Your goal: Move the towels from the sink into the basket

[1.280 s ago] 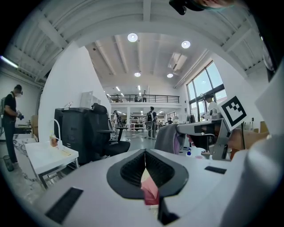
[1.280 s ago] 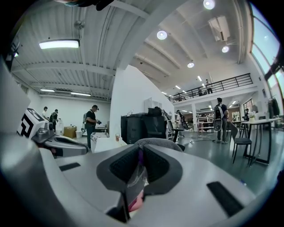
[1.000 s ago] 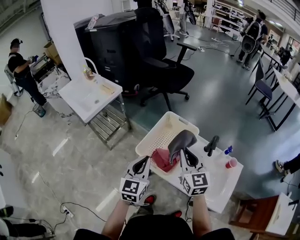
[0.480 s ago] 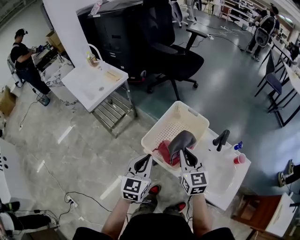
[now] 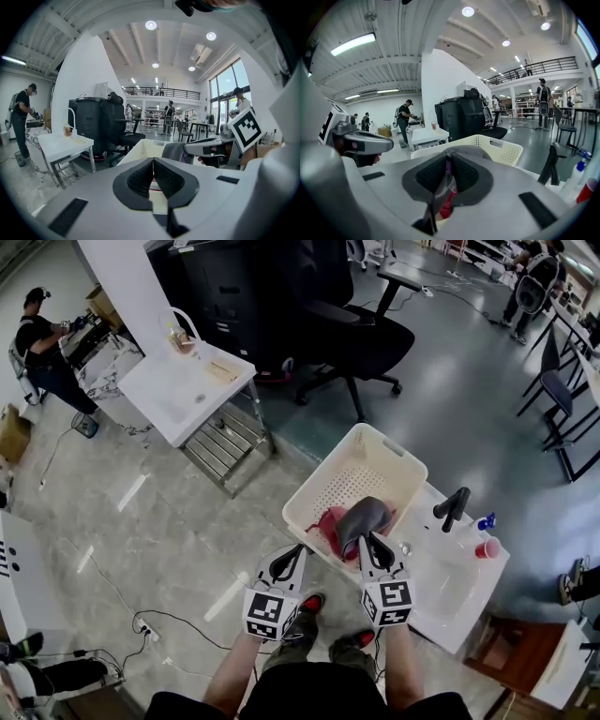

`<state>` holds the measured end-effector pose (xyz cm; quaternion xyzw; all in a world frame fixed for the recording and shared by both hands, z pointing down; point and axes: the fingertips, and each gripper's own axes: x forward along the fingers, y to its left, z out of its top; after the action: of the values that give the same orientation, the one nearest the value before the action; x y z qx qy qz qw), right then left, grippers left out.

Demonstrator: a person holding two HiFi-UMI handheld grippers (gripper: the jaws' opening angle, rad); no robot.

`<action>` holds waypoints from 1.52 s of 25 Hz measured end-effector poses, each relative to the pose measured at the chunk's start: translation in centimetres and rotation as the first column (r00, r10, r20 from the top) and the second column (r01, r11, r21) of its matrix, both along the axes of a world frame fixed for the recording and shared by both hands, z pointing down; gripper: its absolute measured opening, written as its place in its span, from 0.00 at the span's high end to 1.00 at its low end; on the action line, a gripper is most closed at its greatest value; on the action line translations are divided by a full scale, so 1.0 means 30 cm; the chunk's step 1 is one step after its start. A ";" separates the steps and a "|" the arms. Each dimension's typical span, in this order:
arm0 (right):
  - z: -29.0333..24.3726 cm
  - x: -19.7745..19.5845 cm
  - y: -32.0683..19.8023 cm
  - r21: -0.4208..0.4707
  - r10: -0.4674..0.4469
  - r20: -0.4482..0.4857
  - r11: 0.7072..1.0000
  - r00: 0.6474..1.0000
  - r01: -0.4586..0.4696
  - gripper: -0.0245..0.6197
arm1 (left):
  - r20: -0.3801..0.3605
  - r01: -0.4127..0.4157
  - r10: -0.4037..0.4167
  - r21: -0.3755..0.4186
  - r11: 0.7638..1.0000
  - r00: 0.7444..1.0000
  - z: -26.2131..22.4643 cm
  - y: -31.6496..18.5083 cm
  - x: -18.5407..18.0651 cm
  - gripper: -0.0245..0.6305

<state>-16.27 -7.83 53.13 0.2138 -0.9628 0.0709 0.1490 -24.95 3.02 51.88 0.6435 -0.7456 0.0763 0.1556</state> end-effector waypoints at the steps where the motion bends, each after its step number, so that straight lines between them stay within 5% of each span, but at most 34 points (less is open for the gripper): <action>1: 0.007 0.001 -0.002 -0.004 0.002 -0.001 1.000 1.000 -0.002 0.87 | -0.002 0.000 0.000 -0.003 1.000 1.000 0.006 -0.002 0.000 0.95; 18: 0.066 -0.002 -0.034 -0.042 0.008 -0.016 0.999 1.000 -0.009 0.87 | -0.009 -0.010 0.010 -0.025 1.000 1.000 0.046 -0.036 0.004 0.95; 26: 0.060 -0.002 -0.028 -0.062 -0.006 0.012 0.998 1.000 0.007 0.65 | -0.012 -0.011 0.010 -0.028 1.000 1.000 0.047 -0.041 0.014 0.95; 38: -0.010 0.065 -0.033 -0.033 0.037 0.037 0.999 0.999 -0.036 0.64 | 0.002 -0.054 0.054 0.009 0.999 0.999 -0.010 -0.069 0.046 0.95</action>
<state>-14.31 -8.82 52.84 0.2274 -0.9602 0.0932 0.1328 -23.57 0.94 51.57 0.6640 -0.7284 0.0778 0.1500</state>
